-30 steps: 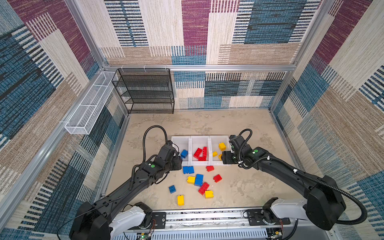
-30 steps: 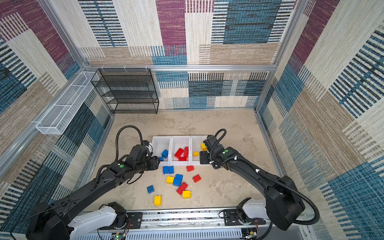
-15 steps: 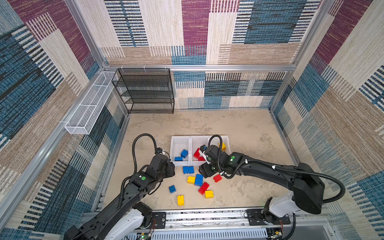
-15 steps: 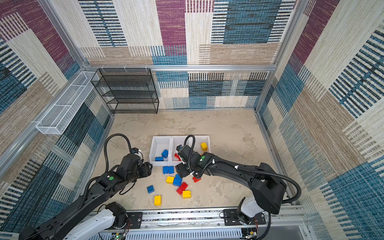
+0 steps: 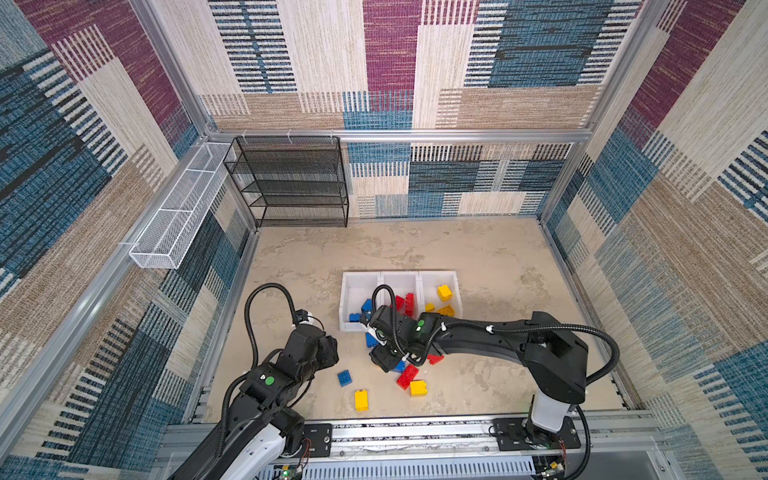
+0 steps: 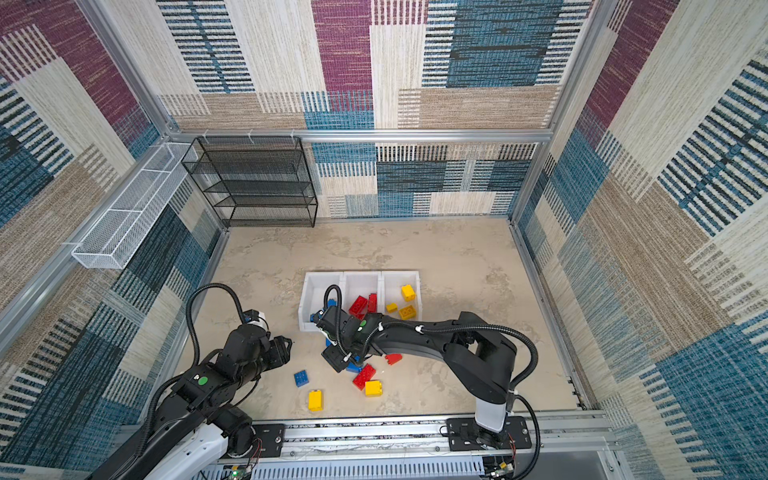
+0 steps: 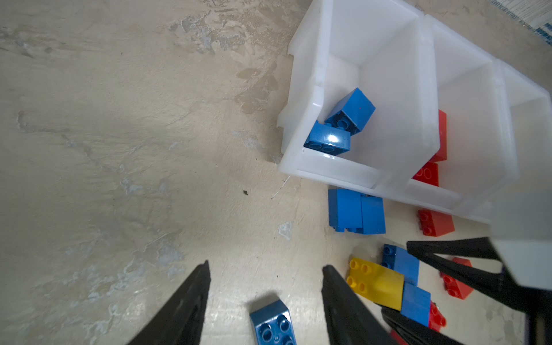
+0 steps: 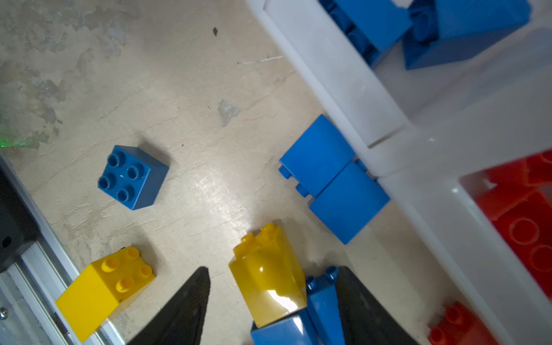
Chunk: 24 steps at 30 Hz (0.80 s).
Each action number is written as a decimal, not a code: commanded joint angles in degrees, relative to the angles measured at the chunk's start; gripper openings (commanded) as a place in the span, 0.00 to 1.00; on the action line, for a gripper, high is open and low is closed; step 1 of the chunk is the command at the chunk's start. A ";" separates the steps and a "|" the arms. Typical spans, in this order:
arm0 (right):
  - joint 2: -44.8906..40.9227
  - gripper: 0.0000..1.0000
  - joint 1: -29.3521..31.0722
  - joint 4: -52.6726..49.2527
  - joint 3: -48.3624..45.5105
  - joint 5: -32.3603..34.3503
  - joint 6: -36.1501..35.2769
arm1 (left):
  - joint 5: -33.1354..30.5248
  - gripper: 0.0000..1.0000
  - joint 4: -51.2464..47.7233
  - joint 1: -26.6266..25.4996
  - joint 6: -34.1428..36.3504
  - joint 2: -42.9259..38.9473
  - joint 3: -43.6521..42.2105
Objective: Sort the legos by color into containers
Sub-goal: 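Withdraw the left gripper while the right gripper grasps a yellow brick from the pile, then carry the yellow brick over the yellow compartment and release it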
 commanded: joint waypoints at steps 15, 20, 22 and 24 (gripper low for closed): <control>3.79 0.46 1.58 -1.26 1.05 4.28 -2.18 | -1.65 0.63 -1.71 0.10 -3.10 -2.34 -1.40; 3.79 0.36 1.87 -0.90 1.06 4.56 -2.05 | -1.49 0.63 -1.61 0.14 -3.07 -2.28 -1.50; 3.71 0.33 1.87 -0.89 1.11 4.85 -1.92 | -1.45 0.63 -1.54 0.13 -3.12 -2.27 -1.42; 3.21 0.32 1.87 -0.74 1.28 4.90 -1.83 | -1.40 0.64 -1.57 0.14 -3.29 -2.27 -1.41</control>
